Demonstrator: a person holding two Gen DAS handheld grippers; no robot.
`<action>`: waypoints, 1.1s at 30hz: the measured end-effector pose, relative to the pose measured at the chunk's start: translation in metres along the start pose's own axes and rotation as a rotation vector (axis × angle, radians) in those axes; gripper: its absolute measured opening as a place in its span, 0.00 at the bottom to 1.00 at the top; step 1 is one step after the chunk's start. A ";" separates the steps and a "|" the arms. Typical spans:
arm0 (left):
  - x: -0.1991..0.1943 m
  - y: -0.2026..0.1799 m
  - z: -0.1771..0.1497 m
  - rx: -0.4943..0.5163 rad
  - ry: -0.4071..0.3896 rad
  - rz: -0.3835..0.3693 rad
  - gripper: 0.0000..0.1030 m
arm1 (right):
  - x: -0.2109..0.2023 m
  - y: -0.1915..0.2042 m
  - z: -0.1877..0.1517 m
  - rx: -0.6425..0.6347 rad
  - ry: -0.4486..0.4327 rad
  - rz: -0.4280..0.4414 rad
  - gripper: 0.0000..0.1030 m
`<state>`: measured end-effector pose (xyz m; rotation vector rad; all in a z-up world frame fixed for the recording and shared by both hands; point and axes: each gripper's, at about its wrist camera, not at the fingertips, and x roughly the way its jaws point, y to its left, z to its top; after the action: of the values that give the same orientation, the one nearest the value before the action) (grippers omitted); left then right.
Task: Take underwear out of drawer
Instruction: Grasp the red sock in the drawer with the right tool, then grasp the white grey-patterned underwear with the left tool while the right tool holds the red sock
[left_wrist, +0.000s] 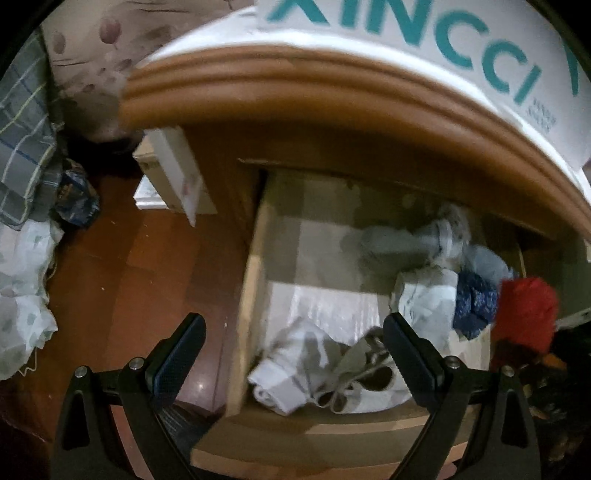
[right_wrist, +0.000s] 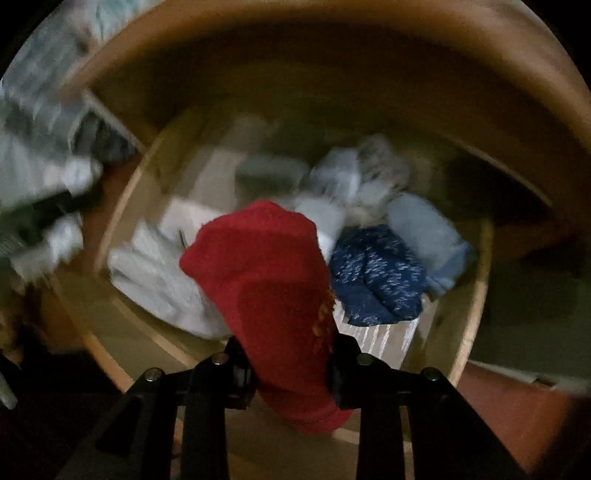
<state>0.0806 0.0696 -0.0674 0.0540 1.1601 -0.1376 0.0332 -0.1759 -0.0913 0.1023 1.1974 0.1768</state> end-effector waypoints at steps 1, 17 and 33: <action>0.002 -0.003 -0.001 0.009 0.007 -0.006 0.93 | -0.003 -0.001 0.014 0.020 -0.025 0.005 0.28; 0.052 -0.050 -0.012 0.125 0.183 -0.023 0.93 | -0.023 -0.046 0.001 0.241 -0.178 0.113 0.28; 0.080 -0.082 -0.024 0.194 0.323 -0.047 0.33 | -0.035 -0.047 0.006 0.238 -0.205 0.140 0.29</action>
<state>0.0789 -0.0151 -0.1481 0.2273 1.4684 -0.2916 0.0306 -0.2290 -0.0650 0.4044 1.0034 0.1416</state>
